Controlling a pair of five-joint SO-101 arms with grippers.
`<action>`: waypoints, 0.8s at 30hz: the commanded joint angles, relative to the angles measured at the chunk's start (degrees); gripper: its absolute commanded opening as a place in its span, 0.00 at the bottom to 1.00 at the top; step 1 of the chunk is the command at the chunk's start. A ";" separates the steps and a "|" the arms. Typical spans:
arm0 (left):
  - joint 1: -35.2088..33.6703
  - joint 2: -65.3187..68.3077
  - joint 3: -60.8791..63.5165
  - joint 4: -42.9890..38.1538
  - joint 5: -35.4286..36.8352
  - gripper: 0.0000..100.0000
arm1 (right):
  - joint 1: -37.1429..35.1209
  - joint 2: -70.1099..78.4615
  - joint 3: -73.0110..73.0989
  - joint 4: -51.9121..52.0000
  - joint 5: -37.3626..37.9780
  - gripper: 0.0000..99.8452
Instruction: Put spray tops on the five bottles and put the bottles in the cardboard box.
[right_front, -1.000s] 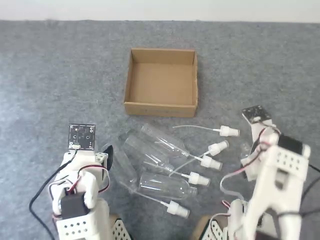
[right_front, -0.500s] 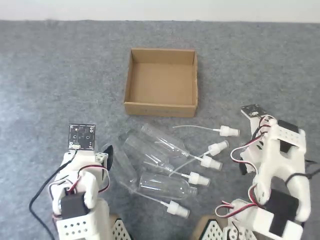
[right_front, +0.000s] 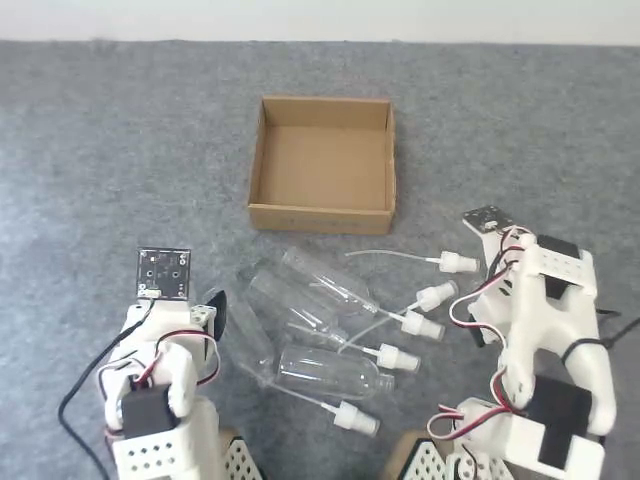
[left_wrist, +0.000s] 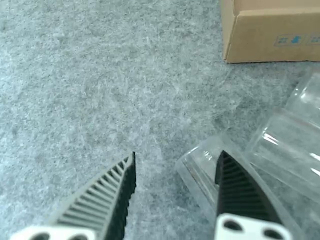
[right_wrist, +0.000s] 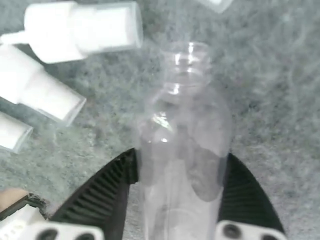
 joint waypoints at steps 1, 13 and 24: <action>-0.35 -1.14 -0.66 -1.23 -0.26 0.25 | -0.48 -0.92 -2.90 0.22 0.00 0.09; -0.35 -1.14 -0.66 -1.23 -0.26 0.25 | -2.77 -16.31 -3.78 8.04 -0.44 0.07; -0.35 -1.14 -0.66 -1.23 -0.26 0.25 | -13.23 -36.70 -3.78 11.82 -14.15 0.07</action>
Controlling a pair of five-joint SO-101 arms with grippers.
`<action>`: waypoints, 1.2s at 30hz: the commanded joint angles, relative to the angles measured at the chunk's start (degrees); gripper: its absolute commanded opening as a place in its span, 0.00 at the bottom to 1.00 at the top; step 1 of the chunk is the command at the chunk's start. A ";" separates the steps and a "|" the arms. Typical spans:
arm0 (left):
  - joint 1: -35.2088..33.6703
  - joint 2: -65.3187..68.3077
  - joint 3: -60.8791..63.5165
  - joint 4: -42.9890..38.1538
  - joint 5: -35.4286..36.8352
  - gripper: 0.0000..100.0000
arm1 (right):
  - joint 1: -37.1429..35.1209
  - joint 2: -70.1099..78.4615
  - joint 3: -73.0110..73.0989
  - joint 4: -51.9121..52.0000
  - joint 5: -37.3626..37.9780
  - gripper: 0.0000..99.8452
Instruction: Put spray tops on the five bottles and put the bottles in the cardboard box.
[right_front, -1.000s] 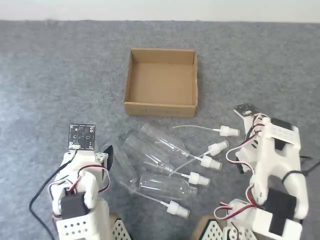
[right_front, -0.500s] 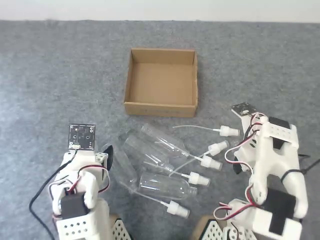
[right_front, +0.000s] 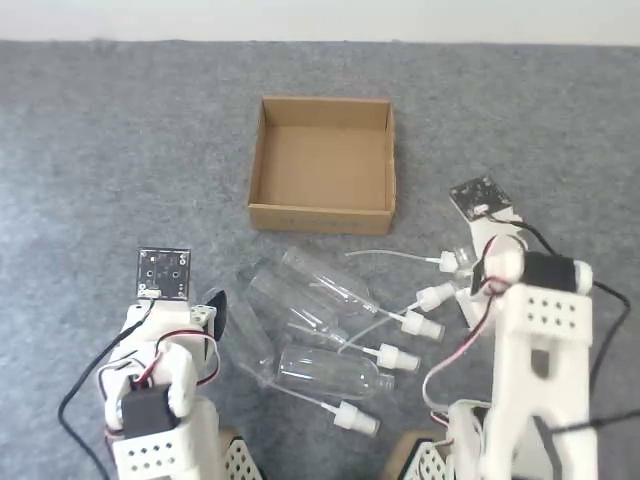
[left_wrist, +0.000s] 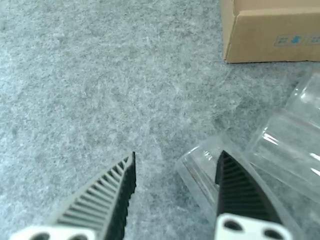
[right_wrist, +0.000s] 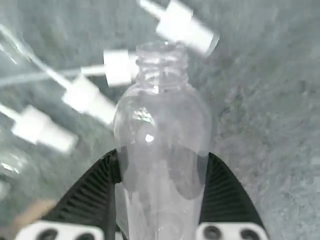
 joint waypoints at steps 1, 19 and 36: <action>-0.35 -1.14 -0.66 -1.23 -0.26 0.25 | -4.70 -8.57 -3.34 0.31 -6.33 0.07; 0.00 -1.14 -3.12 -1.14 -0.35 0.25 | 2.24 -24.22 -2.90 -8.57 -24.44 0.07; 4.75 -0.88 -18.95 1.05 -11.96 0.25 | 14.73 -38.64 10.90 -17.36 -26.73 0.07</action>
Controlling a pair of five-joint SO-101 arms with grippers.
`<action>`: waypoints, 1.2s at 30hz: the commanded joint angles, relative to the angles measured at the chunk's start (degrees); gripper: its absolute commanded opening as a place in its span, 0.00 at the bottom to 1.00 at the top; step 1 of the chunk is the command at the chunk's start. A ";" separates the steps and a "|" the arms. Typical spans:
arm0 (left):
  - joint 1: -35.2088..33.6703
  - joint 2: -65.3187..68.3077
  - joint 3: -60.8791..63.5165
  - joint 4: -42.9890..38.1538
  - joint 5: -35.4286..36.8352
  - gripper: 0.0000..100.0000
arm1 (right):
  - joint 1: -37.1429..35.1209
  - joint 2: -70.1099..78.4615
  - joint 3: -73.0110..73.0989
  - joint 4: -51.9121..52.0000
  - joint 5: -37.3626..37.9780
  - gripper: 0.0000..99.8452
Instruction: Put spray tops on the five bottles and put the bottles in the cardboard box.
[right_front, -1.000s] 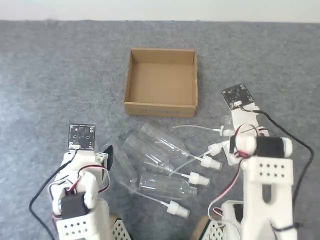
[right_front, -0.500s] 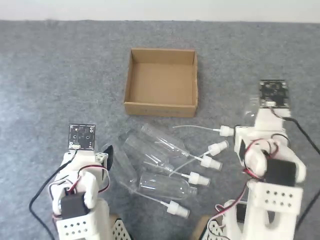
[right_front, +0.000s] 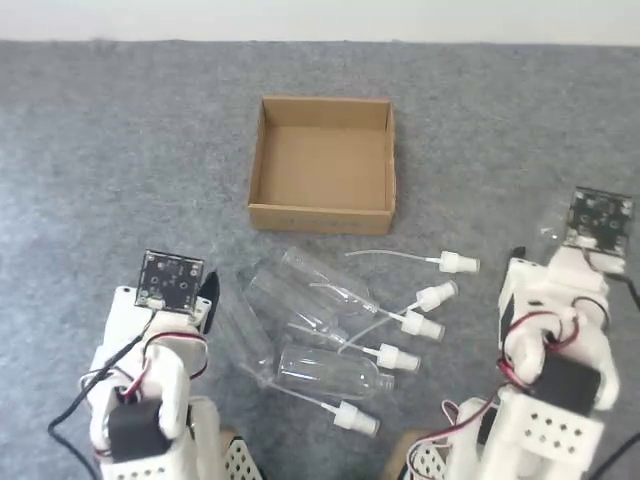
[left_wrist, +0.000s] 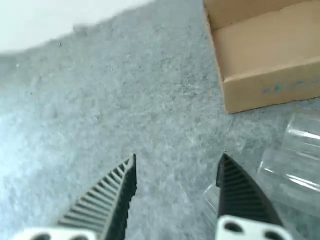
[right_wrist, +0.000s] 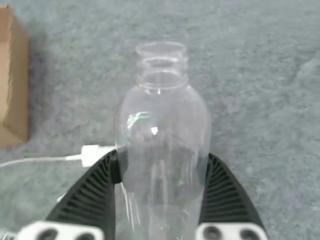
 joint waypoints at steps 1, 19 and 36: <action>4.22 -0.88 -7.16 1.76 -1.41 0.25 | 3.12 -5.76 1.49 -1.98 -3.25 0.07; 28.48 40.79 -28.88 4.04 1.49 0.30 | 9.45 -10.33 4.31 -3.74 -5.80 0.07; 48.44 65.85 -34.33 -8.88 4.48 0.30 | 17.80 -10.42 4.04 -3.91 -5.80 0.07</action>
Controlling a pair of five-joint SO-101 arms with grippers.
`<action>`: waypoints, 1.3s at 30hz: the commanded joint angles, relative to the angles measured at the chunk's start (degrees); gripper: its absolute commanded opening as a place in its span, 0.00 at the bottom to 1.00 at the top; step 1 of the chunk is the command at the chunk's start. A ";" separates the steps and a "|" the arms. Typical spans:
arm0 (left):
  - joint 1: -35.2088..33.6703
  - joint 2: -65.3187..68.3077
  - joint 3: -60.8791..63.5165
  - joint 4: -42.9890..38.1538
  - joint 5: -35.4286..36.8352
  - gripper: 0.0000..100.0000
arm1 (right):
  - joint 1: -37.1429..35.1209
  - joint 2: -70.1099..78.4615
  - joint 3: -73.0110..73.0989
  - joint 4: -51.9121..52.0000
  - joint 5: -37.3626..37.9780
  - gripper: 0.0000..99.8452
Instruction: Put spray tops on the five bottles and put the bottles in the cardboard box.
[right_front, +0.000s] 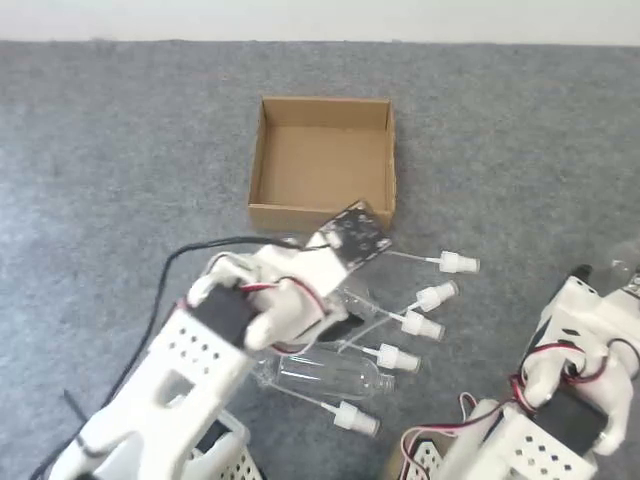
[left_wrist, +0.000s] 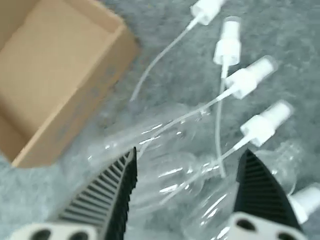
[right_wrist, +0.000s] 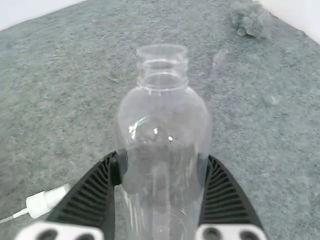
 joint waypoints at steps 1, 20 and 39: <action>3.34 6.77 -2.86 -6.68 1.93 0.30 | 1.01 -1.19 -0.70 -1.45 -0.53 0.07; 15.30 26.37 -4.09 -21.54 1.58 0.30 | 3.21 -1.19 -0.70 -1.45 -0.53 0.07; 15.38 47.47 -18.95 -21.45 -1.41 0.26 | 0.66 -1.19 -0.53 -1.19 0.00 0.07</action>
